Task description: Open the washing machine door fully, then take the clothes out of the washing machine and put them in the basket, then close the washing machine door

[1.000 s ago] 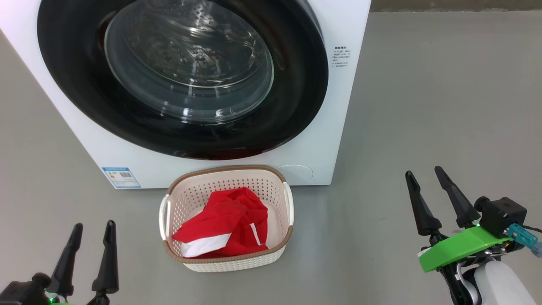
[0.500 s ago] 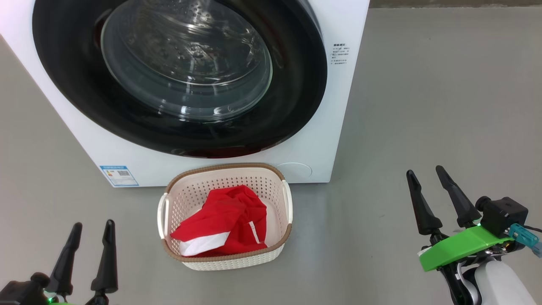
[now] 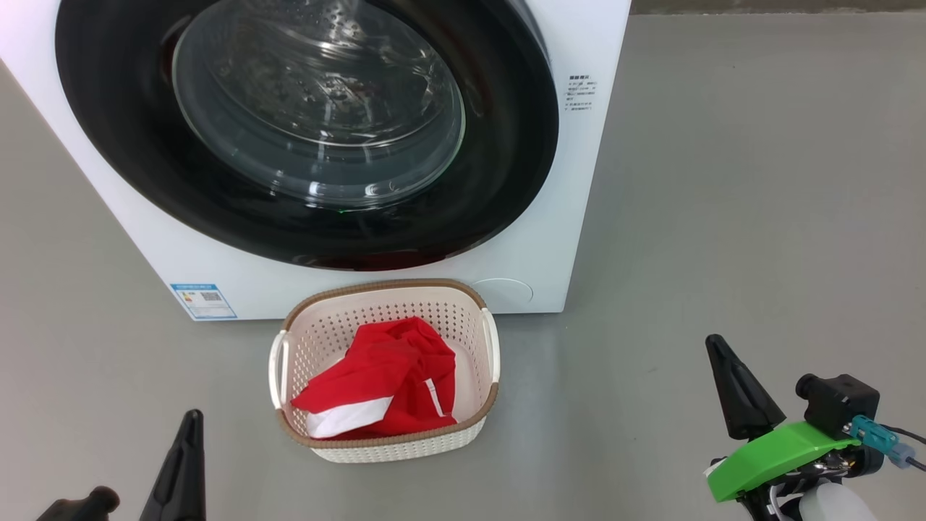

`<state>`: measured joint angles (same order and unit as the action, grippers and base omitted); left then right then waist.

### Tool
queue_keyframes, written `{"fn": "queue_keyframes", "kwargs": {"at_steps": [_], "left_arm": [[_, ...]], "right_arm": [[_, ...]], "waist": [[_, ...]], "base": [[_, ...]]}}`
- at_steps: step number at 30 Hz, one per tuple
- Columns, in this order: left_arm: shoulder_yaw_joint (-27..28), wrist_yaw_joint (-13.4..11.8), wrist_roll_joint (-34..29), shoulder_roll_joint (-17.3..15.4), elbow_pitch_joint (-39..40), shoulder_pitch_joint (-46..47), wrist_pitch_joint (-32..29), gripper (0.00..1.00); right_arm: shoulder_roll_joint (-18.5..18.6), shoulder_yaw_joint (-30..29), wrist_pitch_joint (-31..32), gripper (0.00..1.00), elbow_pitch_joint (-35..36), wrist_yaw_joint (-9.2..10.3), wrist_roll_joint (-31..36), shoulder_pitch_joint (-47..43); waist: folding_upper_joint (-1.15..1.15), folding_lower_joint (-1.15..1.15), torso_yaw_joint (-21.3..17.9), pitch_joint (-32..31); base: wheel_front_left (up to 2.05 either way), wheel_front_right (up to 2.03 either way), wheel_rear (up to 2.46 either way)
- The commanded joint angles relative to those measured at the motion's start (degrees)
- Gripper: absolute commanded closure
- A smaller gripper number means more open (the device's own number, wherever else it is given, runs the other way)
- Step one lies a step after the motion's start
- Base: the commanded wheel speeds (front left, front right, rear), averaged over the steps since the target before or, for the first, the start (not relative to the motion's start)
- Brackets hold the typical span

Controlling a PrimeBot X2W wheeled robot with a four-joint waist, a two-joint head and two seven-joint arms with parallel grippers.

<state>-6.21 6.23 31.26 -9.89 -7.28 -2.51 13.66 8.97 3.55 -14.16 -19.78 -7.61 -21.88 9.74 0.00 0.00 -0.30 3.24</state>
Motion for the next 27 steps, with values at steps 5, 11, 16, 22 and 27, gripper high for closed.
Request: {"fn": "queue_keyframes", "kwargs": {"at_steps": [5,11,16,22,27], "left_arm": [[1.1,0.1,3.2,-0.7,0.9,1.2,-0.8,1.0],[1.6,0.1,6.1,-0.4,0.4,1.6,-1.8,1.0],[2.1,0.2,8.6,-0.1,0.0,2.0,-2.6,1.0],[2.7,0.3,11.6,0.3,-0.3,2.4,-3.5,1.0],[3.2,0.3,14.1,0.6,-0.7,2.7,-4.4,1.0]], "right_arm": [[0.2,-0.7,0.9,1.0,1.8,0.01,-3.9,1.5],[-0.1,-1.2,1.9,1.0,1.9,0.01,-7.3,1.3],[-0.4,-1.6,2.7,1.0,2.1,0.02,-10.1,1.1],[-0.7,-2.1,3.8,1.0,2.3,0.02,-13.5,0.8],[-1.0,-2.5,4.6,1.0,2.4,0.03,-16.4,0.6]], "waist": [[0.0,0.1,0.0,-0.3],[0.0,0.0,0.0,-0.3],[0.0,0.0,0.0,-0.4],[0.0,0.0,0.1,-0.6],[0.0,0.0,0.1,-0.7]], "base": [[0.0,0.0,0.0],[0.0,0.0,0.0],[0.0,0.0,0.0],[0.0,0.0,0.0],[0.0,0.0,0.0]]}}
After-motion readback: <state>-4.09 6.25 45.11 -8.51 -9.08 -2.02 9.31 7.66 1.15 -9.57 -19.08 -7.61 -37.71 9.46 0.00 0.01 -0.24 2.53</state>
